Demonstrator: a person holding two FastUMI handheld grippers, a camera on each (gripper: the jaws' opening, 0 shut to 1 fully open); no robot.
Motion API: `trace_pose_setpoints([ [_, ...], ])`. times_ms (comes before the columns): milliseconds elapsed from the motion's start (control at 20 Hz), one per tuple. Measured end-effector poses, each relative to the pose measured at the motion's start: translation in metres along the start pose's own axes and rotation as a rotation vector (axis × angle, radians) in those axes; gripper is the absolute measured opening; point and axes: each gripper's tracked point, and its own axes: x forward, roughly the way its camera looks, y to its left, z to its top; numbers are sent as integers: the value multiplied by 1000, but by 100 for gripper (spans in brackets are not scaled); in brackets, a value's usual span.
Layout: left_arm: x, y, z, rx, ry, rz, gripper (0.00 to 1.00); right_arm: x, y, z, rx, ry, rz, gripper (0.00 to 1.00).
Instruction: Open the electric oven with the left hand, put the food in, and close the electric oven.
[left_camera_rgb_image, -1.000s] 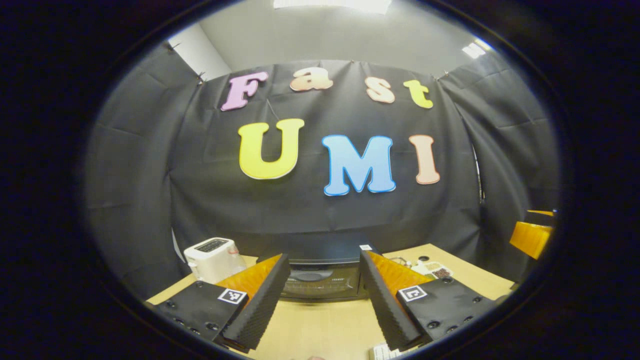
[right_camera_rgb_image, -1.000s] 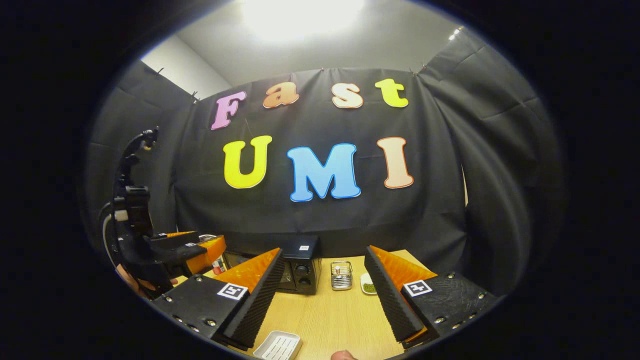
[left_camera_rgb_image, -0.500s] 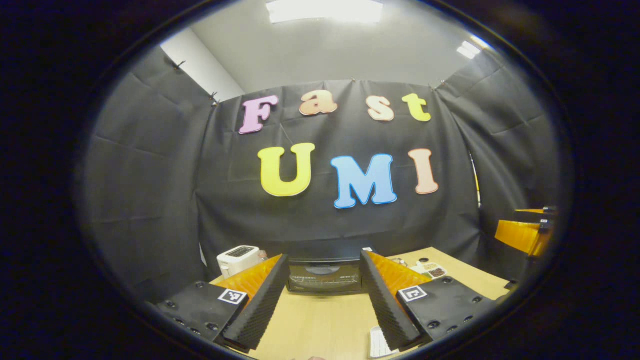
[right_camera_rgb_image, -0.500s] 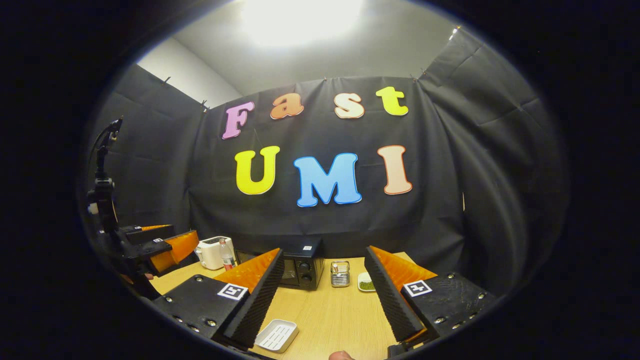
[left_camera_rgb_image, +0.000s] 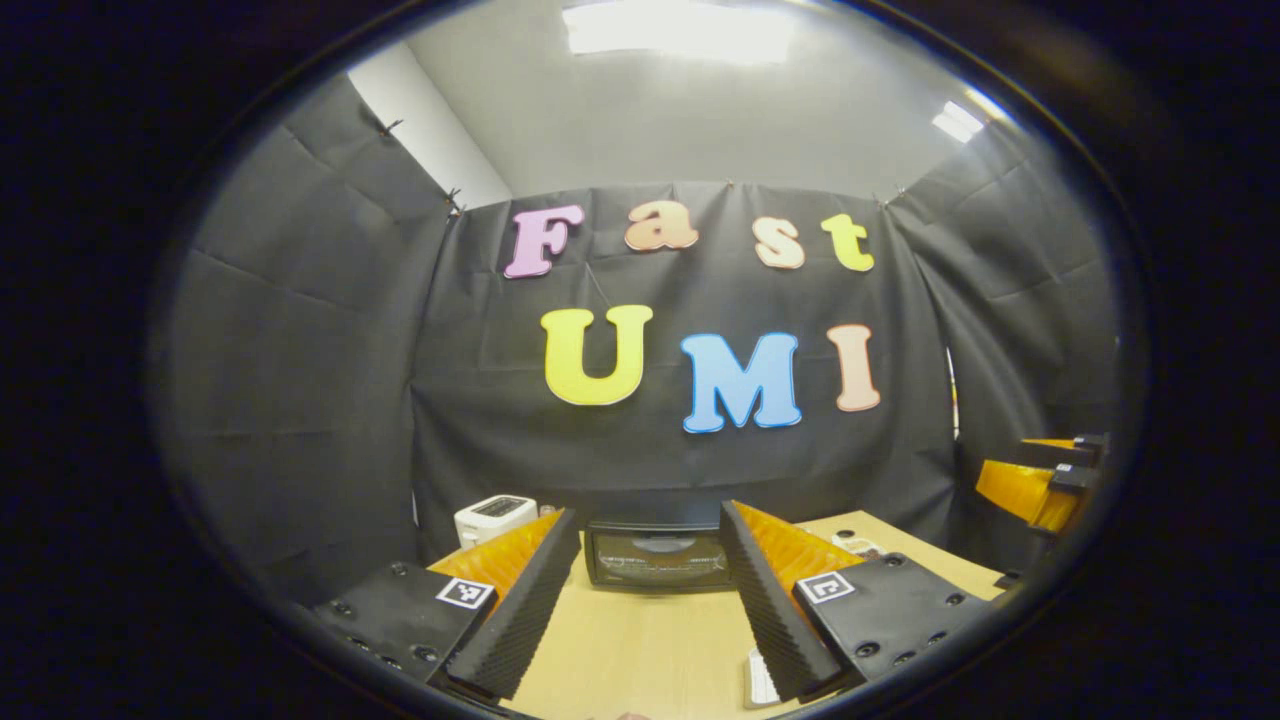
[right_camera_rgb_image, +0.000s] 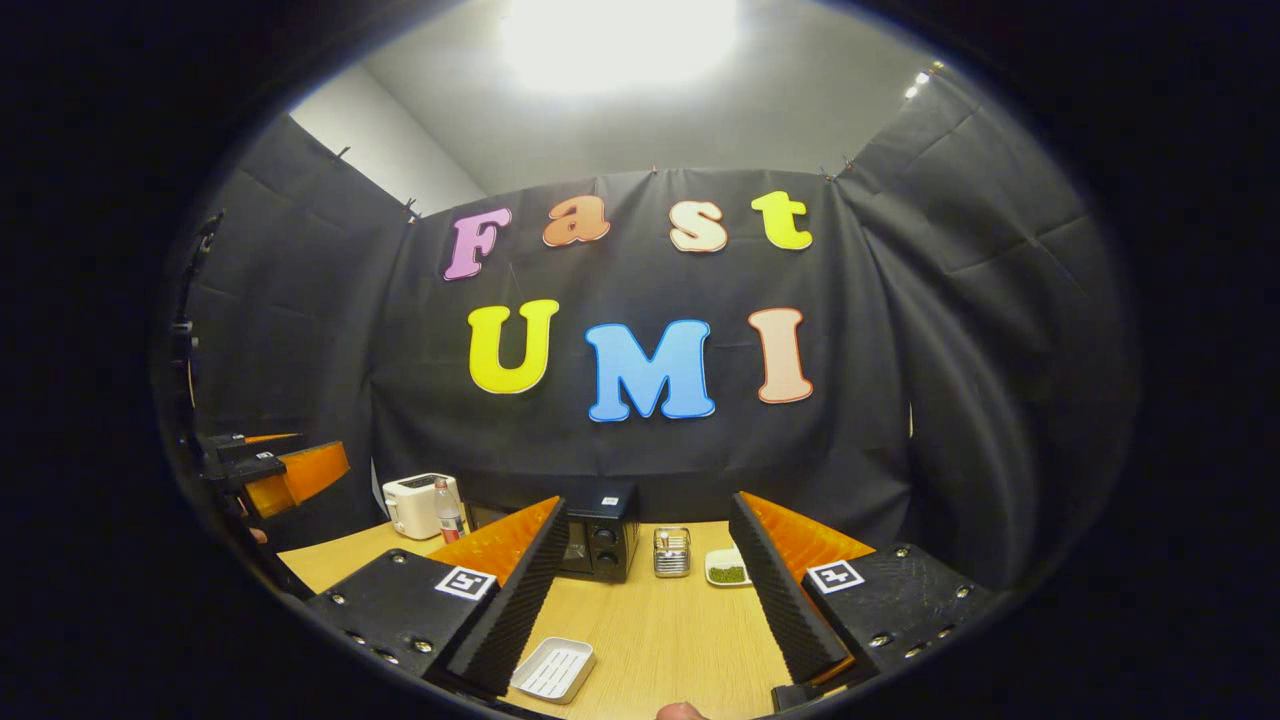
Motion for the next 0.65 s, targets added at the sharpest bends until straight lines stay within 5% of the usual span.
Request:
trace_pose_setpoints([
  [650, 1, 30, 2, 13, -16, 21, 94, 6, 33, 4, -13, 3, 22, 97],
])
